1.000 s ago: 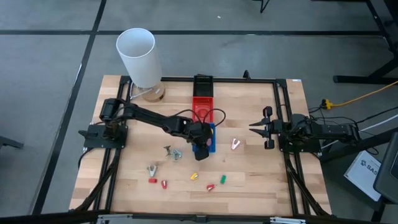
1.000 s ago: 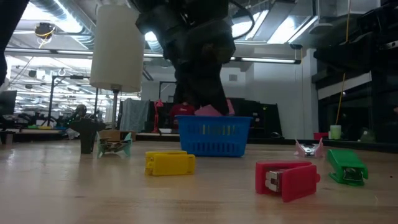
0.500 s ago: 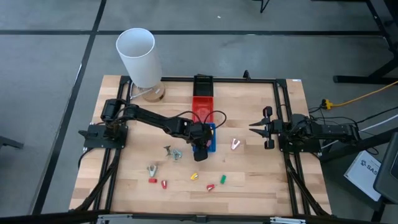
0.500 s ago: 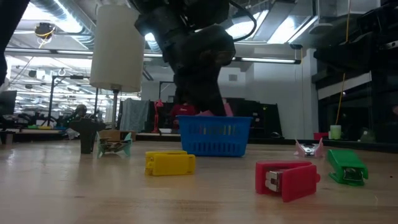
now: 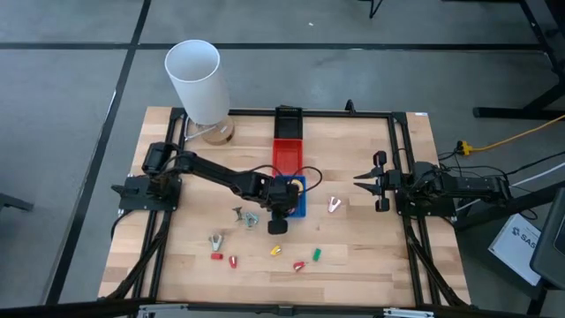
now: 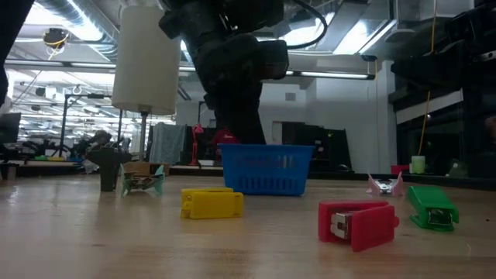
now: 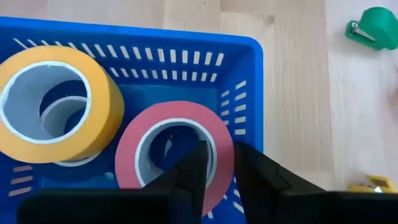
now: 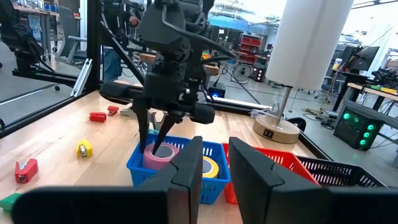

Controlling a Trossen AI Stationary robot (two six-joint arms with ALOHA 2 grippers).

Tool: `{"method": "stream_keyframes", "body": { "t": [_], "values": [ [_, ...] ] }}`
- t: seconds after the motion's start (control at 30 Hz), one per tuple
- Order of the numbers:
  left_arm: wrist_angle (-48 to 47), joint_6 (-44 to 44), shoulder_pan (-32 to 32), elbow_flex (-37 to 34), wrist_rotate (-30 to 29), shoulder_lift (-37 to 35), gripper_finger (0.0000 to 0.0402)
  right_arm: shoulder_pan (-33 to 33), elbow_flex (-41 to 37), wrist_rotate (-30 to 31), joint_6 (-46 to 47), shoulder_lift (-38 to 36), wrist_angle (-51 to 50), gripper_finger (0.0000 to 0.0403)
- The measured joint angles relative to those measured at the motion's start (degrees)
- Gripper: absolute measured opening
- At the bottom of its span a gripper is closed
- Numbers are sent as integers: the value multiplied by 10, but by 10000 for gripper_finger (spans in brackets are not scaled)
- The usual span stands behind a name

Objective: Pick and place Stapler, Stapler remover, tape
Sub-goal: Put the pink tape into the blue bin, then put the gray staple remover into the red bin

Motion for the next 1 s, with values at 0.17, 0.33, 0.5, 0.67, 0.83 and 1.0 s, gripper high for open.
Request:
{"method": "stream_keyframes", "body": {
  "t": [0.17, 0.33, 0.5, 0.67, 0.83, 1.0],
  "values": [
    [0, 7, -3, 0, -7, 0, 75, 0, 0, 0, 0, 0, 0, 80],
    [-6, 20, -3, 12, -14, -14, 75, 0, 0, 0, 0, 0, 0, 80],
    [-48, 40, -6, 43, -38, -22, 75, 0, 0, 0, 0, 0, 0, 80],
    [-74, 40, -15, 66, -55, -35, 75, 0, 0, 0, 0, 0, 0, 80],
    [-113, 29, -37, 82, -54, -61, 75, 0, 0, 0, 0, 0, 0, 80],
    [-125, -86, -59, 82, -38, -105, 75, 0, 0, 0, 0, 0, 0, 80]
  ]
}}
